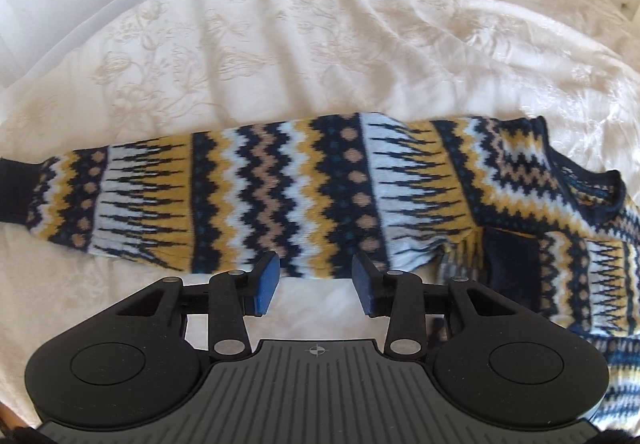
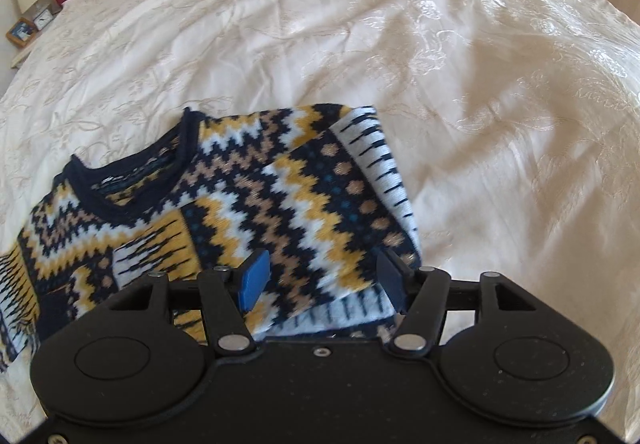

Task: Fold small clothes
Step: 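Move the left gripper to the other sleeve cuff and grasp it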

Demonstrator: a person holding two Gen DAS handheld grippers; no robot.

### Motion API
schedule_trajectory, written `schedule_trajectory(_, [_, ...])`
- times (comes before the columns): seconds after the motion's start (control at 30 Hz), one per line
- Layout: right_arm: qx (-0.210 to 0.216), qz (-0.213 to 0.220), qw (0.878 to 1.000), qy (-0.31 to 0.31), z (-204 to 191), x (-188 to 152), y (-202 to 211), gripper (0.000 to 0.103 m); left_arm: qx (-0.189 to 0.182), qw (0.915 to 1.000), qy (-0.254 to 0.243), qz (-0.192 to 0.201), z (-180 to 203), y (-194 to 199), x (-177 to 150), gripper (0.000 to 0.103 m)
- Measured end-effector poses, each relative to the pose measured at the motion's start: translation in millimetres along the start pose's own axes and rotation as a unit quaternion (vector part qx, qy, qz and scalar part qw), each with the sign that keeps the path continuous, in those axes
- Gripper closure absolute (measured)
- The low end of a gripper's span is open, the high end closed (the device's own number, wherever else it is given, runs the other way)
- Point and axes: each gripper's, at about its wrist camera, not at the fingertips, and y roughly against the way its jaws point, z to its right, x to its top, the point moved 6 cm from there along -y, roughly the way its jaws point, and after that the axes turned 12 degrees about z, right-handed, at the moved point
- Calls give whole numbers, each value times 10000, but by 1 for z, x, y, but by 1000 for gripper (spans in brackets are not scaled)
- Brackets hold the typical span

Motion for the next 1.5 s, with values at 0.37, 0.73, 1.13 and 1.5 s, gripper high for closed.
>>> schedule_trajectory(0.37, [671, -85, 9942, 836, -83, -44, 34, 39, 1004, 9933, 559, 141, -131, 8, -11, 63])
schedule_trajectory(0.73, [902, -190, 9910, 969, -132, -64, 44, 39, 1489, 9811, 1220, 192, -219, -14, 0, 62])
schedule_trajectory(1.13, [927, -230, 9902, 1017, -146, -69, 49, 38, 1345, 9807, 1405, 189, -232, -44, 3, 43])
schedule_trajectory(1.5, [918, -286, 9916, 864, -135, -68, 46, 38, 1331, 9846, 944, 629, -199, -17, 40, 97])
